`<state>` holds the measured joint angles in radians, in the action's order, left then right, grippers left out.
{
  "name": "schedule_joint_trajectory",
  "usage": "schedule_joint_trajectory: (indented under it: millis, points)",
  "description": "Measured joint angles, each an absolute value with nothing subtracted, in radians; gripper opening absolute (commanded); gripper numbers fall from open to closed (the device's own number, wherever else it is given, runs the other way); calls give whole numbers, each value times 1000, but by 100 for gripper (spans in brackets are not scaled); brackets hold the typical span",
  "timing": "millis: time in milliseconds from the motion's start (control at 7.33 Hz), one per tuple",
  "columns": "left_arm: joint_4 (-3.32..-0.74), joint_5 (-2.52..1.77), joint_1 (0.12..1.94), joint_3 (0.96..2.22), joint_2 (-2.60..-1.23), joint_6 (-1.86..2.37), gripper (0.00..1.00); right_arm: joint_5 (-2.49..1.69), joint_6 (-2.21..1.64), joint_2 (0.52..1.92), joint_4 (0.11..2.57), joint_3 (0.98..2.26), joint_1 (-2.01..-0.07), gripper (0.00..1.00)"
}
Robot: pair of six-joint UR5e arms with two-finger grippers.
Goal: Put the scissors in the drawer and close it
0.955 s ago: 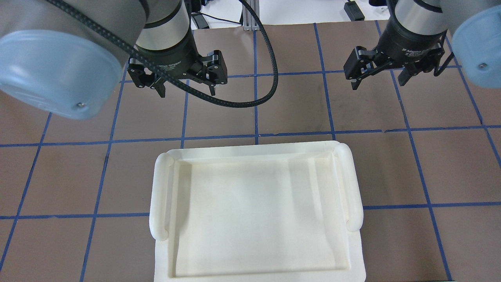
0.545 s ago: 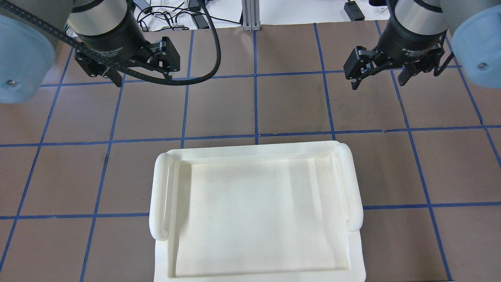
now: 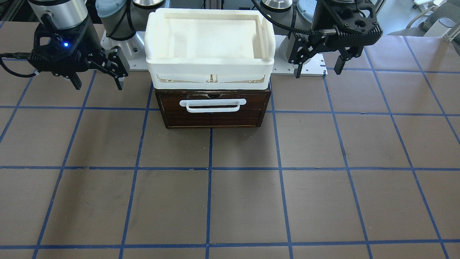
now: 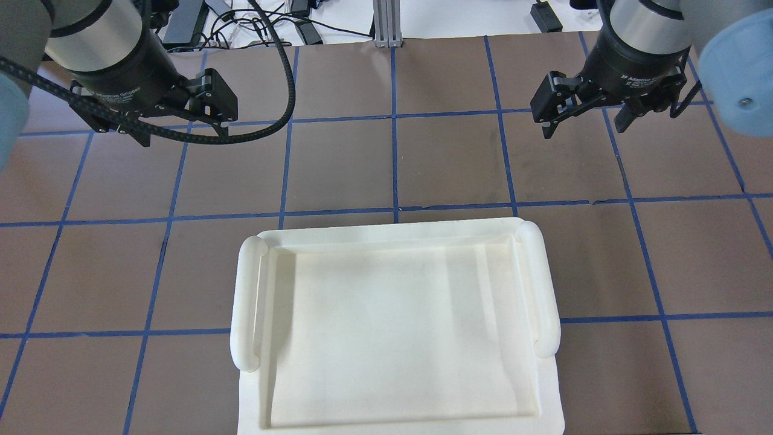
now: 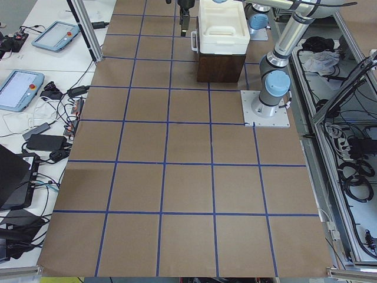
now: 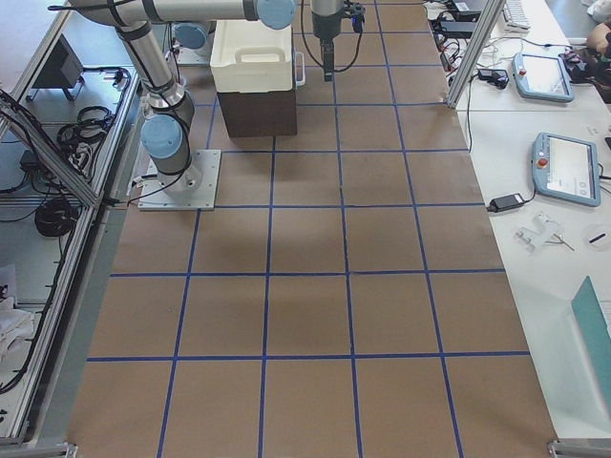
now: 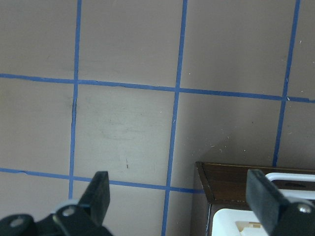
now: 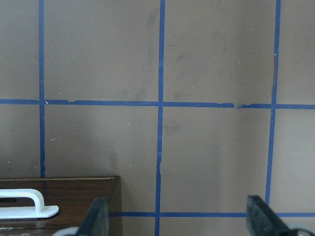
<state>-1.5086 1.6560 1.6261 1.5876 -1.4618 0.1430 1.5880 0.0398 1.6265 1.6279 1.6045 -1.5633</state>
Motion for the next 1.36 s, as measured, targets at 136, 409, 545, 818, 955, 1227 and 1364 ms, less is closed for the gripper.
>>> schedule_joint_trajectory:
  millis: [136, 409, 545, 818, 955, 1227, 1364]
  points:
    - [-1454, 1652, 1625, 1608, -1458, 141, 100, 1588, 40, 1628, 1629, 1605, -1563, 100]
    - [-1419, 1637, 1625, 1619, -1457, 140, 100, 1584, 39, 1635, 1629, 1605, -1564, 100]
    - [-1430, 1607, 1625, 1618, -1456, 139, 100, 1583, 38, 1635, 1628, 1605, -1564, 100]
    - [-1498, 1568, 1622, 1608, -1449, 120, 100, 1580, 37, 1634, 1627, 1610, -1563, 100]
    - [-1542, 1566, 1619, 1600, -1445, 102, 100, 1579, 37, 1636, 1627, 1617, -1563, 100]
    - [-1613, 1566, 1612, 1573, -1444, 70, 100, 1577, 36, 1639, 1627, 1627, -1563, 100]
    - [-1624, 1565, 1610, 1567, -1446, 65, 100, 1581, 37, 1640, 1627, 1628, -1562, 100]
